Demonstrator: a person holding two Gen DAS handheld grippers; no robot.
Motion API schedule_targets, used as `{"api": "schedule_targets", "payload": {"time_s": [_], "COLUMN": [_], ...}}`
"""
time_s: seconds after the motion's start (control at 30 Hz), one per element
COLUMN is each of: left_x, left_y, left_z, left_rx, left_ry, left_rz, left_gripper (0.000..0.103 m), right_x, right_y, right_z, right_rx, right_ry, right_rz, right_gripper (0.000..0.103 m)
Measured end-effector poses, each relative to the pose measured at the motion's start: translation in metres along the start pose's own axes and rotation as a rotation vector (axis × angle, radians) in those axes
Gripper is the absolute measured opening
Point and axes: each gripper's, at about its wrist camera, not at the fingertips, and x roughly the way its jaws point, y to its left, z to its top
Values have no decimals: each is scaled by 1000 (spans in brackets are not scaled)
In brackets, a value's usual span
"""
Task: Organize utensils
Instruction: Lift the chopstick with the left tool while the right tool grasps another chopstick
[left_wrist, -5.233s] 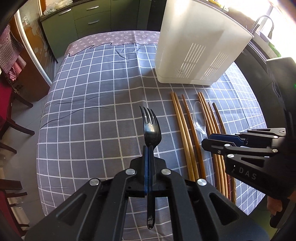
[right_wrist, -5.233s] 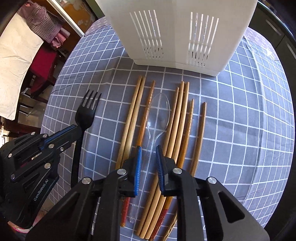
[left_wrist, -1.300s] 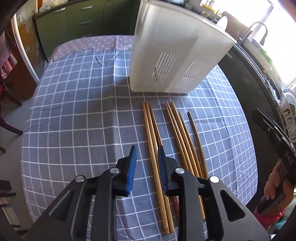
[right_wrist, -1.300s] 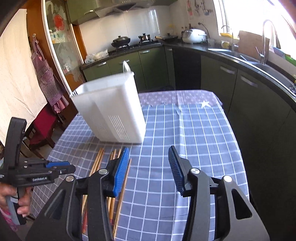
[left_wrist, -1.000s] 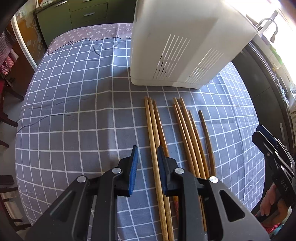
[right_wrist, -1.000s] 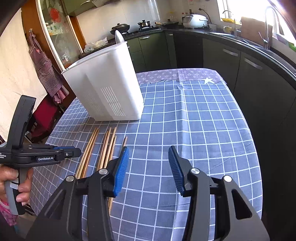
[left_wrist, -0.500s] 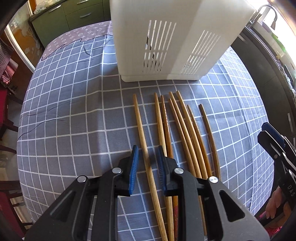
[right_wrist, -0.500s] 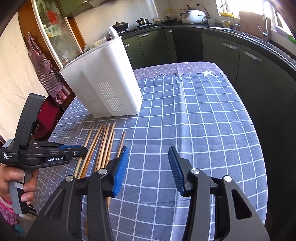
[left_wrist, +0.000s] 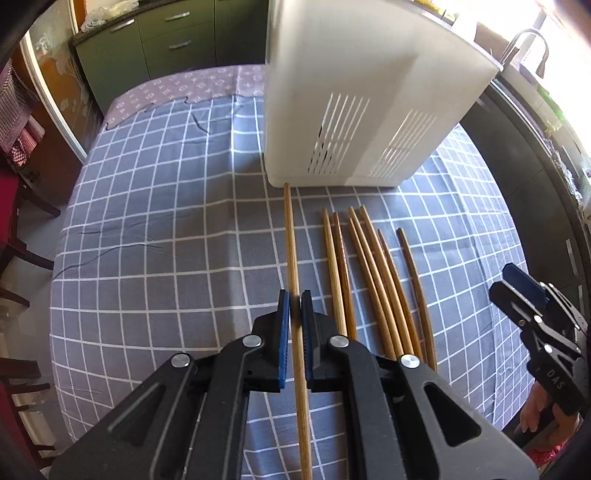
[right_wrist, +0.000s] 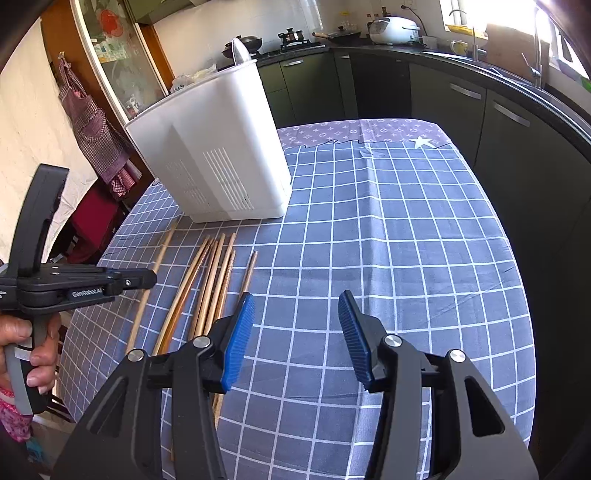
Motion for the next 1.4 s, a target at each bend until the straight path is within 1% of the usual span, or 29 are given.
{"api": "schedule_targets", "payload": {"time_s": [0.27, 0.37, 0.43, 0.47, 0.5, 0.53, 0.6, 0.8, 1.03, 1.1, 1.4], "left_x": [-69, -89, -101, -106, -110, -113, -121, -133, -137, -138, -142], "left_y": [17, 22, 25, 25, 25, 23, 22, 22, 24, 23, 24], "left_z": [-14, -23, -30, -33, -36, -39, -43, -55, -62, -63, -68], "left_rx": [1, 8, 20, 26, 34, 40, 53, 72, 78, 80, 84], "left_ry": [-231, -296, -328, -345, -360, -374, -398, -434, -452, -456, -461], "left_rz": [10, 12, 14, 15, 17, 20, 19, 17, 18, 19, 10], "left_gripper": [6, 6, 6, 6, 6, 6, 6, 6, 6, 6, 6], "right_x": [12, 20, 27, 31, 35, 39, 48, 66, 77, 78, 82], "right_y": [18, 27, 32, 35, 37, 39, 44, 59, 74, 77, 78], "right_z": [-1, -1, -2, -1, -1, -1, -1, 2, 8, 8, 12], "right_rx": [-45, -72, -89, -97, -102, -108, -119, -149, -195, -202, -184], "right_ry": [36, 57, 77, 88, 97, 107, 123, 156, 169, 173, 185], "right_rz": [-9, -17, -21, -23, -24, -24, -29, -51, -111, -114, -88], "right_gripper": [49, 49, 41, 35, 33, 32, 26, 25, 25, 20, 8]}}
